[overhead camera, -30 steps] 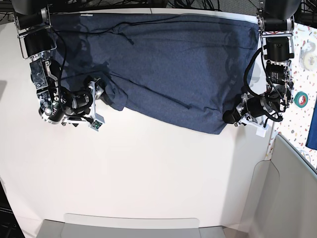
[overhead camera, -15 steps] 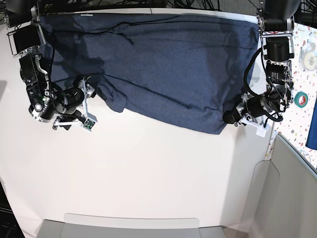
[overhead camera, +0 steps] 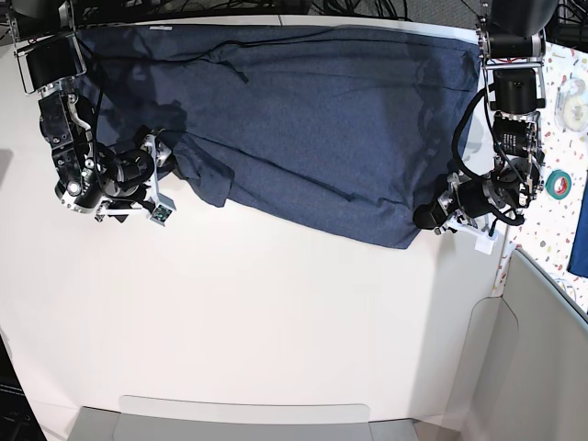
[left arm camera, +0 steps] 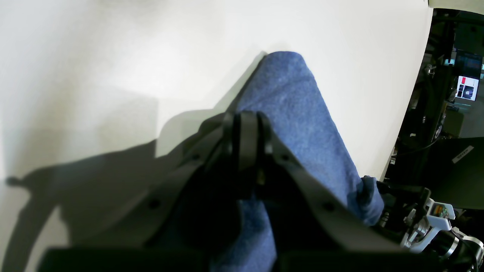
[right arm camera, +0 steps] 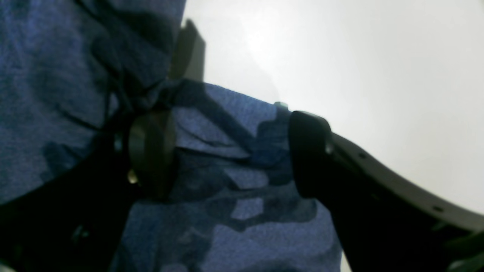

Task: Layout the t-shirt on the table in an organized manner, then fold the t-shirt properly

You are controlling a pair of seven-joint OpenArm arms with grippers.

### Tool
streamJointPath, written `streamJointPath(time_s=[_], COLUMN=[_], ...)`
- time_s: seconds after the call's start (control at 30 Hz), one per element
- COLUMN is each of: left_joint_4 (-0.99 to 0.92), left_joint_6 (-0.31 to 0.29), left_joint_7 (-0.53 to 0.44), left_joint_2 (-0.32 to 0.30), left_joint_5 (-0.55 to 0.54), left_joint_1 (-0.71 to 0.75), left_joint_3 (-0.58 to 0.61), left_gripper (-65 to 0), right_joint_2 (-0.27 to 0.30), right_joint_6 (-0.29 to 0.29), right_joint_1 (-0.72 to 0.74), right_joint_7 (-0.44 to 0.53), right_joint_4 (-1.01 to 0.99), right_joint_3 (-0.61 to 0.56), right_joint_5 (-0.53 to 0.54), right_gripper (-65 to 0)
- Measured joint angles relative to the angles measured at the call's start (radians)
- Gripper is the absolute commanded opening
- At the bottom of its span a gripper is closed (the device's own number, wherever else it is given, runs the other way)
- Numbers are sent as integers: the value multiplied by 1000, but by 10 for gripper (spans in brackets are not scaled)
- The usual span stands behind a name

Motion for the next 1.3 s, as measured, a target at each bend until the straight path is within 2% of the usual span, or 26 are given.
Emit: streamJointPath(time_s=[0.23,0.4,0.53,0.73,0.93,1.03,1.17,1.2,1.3], left_joint_4=[0,0,0,0,0,0,-2,-2,-2], left_joint_6=[0,0,0,0,0,0,-4,-4,-3], left_joint_7=[0,1,1,3,0,0,-6,-8,-7], left_joint_2=[0,0,0,0,0,0,0,0,0], left_joint_5=[0,0,0,0,0,0,1,1,1], left_joint_1=[0,0,0,0,0,0,0,0,0], left_joint_3=[0,0,0,0,0,0,0,0,0], left_gripper=[-650,-650,-650,-650,-650,-650,-650,-650,-650], right_joint_2=[-23,-63,-101,-100,-92,-98,-89,-89,-86], right_joint_6=[6,6,6,6,3,3,8,11,14], right_joint_1=[-2,31,34,79,79,68,60,57,47], right_joint_7=[-29,-26,-26,-19,5,2,1,0,18], right_joint_4=[47,37,-28,-75,-73,-68,-58,-55,-47], right_joint_3=[115,115,93,-10,-40,-45,-86,-90,-94], right_joint_5=[-34,-37,-39,-53,-69,-89,-59,-55,-68], right_gripper=[-192,-192,-192,-192,-207,-332,-616,-650,-650])
